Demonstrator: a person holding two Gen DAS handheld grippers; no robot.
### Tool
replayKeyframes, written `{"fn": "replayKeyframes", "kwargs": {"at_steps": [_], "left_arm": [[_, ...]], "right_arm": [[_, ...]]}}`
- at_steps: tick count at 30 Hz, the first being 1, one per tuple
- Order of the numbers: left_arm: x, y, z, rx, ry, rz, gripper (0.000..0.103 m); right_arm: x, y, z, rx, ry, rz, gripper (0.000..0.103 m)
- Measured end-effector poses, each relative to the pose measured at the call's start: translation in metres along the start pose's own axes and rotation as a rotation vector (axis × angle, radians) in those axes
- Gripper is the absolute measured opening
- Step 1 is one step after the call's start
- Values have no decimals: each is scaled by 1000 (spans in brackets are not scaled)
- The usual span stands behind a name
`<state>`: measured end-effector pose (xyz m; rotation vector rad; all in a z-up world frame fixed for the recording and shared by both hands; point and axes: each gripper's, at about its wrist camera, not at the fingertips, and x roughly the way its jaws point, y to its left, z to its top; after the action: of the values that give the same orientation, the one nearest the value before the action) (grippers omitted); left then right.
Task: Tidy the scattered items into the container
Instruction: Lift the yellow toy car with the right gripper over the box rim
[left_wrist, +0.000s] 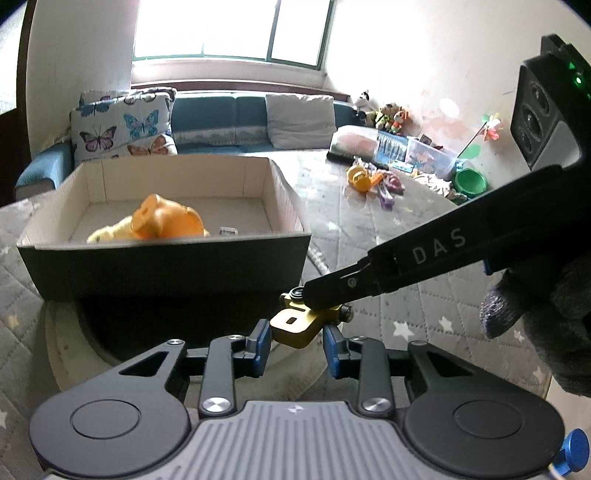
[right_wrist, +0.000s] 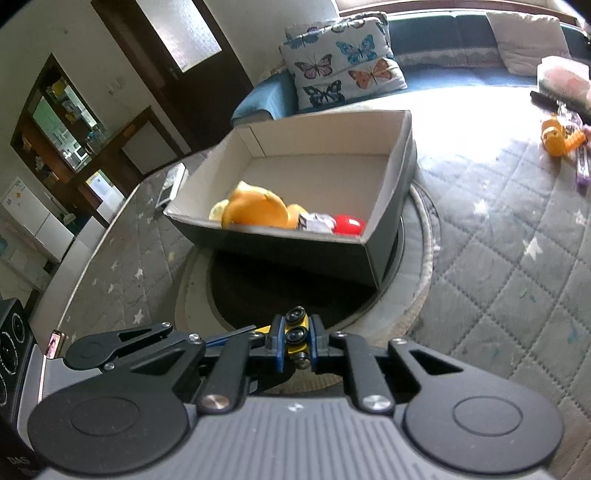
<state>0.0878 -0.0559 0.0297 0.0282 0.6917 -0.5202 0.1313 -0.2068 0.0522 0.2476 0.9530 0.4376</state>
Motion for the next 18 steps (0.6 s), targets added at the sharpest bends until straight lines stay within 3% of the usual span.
{"fn": "replayKeyframes", "kwargs": {"at_steps": [18], "left_arm": [[-11, 8, 52, 65, -76, 44, 32]], "right_arm": [[-19, 17, 43, -39, -106, -4, 12]]}}
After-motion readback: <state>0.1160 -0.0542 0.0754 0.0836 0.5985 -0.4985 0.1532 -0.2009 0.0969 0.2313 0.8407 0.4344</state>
